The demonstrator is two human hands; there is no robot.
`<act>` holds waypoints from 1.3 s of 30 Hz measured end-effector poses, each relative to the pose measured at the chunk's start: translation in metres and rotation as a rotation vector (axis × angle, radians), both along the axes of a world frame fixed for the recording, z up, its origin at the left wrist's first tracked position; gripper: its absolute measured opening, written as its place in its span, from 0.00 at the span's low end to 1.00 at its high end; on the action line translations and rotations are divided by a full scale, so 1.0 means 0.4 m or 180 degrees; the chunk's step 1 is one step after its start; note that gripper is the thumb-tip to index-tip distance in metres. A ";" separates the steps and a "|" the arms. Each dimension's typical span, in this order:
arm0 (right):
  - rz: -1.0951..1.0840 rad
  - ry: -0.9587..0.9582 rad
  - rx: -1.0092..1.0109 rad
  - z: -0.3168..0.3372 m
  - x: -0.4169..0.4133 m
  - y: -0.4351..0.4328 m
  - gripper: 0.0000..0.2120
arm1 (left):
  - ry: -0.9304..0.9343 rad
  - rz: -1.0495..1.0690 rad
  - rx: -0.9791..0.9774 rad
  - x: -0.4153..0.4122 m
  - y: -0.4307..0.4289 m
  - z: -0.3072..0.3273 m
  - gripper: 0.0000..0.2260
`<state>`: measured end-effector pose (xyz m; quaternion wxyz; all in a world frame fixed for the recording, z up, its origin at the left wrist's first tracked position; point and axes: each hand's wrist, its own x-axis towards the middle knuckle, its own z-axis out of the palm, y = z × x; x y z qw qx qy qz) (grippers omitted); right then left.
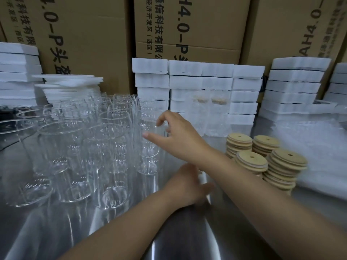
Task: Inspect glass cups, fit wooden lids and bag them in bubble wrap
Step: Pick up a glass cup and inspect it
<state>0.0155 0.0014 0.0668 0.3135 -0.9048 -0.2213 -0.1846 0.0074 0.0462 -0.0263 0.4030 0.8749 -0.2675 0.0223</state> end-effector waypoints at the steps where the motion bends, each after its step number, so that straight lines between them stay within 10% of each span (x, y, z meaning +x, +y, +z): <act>1: -0.0054 -0.0007 0.0065 -0.005 -0.004 -0.009 0.17 | 0.0026 0.0012 0.0016 0.000 0.000 0.000 0.15; 12: -0.0650 -0.0564 0.1788 -0.089 -0.046 -0.131 0.20 | 0.0735 0.0236 -0.0964 0.014 0.000 0.022 0.08; 18: -0.0473 -0.1217 0.1817 -0.115 -0.060 -0.142 0.20 | 0.1034 0.0994 -0.2174 0.052 0.031 0.018 0.55; 25: -0.0071 -0.1634 0.1265 -0.115 -0.074 -0.125 0.14 | -0.0540 0.0658 -0.1933 0.069 0.053 0.020 0.44; 33: 0.0624 -0.1042 0.1165 -0.113 -0.083 -0.125 0.38 | -0.0365 0.0547 -0.2162 0.066 0.057 0.010 0.32; 39: 0.0435 -0.0930 0.1618 -0.113 -0.082 -0.123 0.34 | -0.0540 0.0689 -0.1752 0.073 0.068 0.012 0.31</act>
